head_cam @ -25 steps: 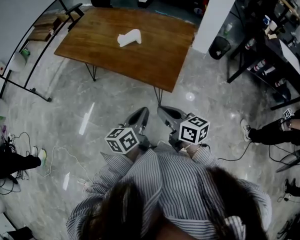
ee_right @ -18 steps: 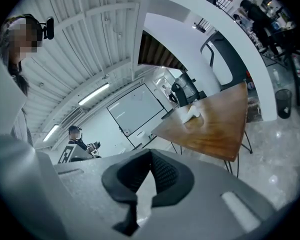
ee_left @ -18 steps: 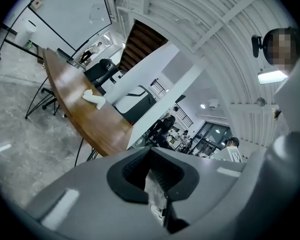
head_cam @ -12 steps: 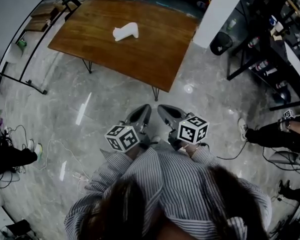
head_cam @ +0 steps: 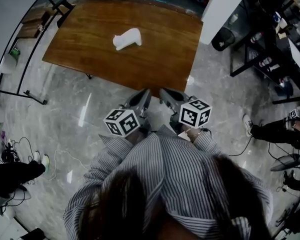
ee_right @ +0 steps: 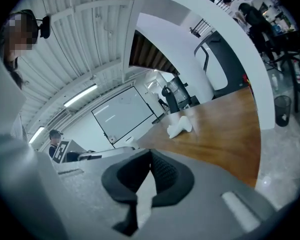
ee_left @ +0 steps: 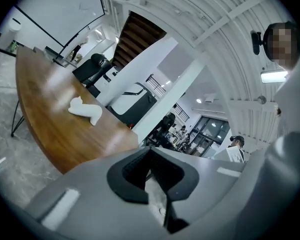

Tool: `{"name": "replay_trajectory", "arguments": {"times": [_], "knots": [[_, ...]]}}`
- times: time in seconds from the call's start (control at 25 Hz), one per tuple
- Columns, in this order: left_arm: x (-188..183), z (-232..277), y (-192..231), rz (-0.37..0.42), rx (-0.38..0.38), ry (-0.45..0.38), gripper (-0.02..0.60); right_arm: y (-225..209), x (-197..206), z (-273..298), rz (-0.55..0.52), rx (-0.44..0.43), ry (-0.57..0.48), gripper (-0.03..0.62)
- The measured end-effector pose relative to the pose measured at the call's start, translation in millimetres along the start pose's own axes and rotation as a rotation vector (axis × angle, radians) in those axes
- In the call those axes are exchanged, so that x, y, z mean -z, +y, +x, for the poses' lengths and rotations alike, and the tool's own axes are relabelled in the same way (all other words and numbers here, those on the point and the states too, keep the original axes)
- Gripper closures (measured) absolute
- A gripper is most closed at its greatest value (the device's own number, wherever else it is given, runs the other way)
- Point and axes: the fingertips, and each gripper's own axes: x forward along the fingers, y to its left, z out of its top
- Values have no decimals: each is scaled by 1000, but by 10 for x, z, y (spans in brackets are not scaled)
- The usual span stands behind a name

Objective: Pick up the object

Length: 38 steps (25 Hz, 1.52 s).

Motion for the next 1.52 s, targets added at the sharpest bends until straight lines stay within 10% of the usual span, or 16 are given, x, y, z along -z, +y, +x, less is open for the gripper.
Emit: {"name": "replay_trajectory", "arguments": {"times": [0.4,1.16,1.52], "knots": [[-1183,397,989,13,55,60,583,-62,-859,1372,-14,46,-70,592],[-1376,807,1478,13,18,124,582,-311,-968,1862,12,64,-10,592],[-1408,1196,1643,346,-8,197,581,-534,-839,1768,86,86,48,592]]}}
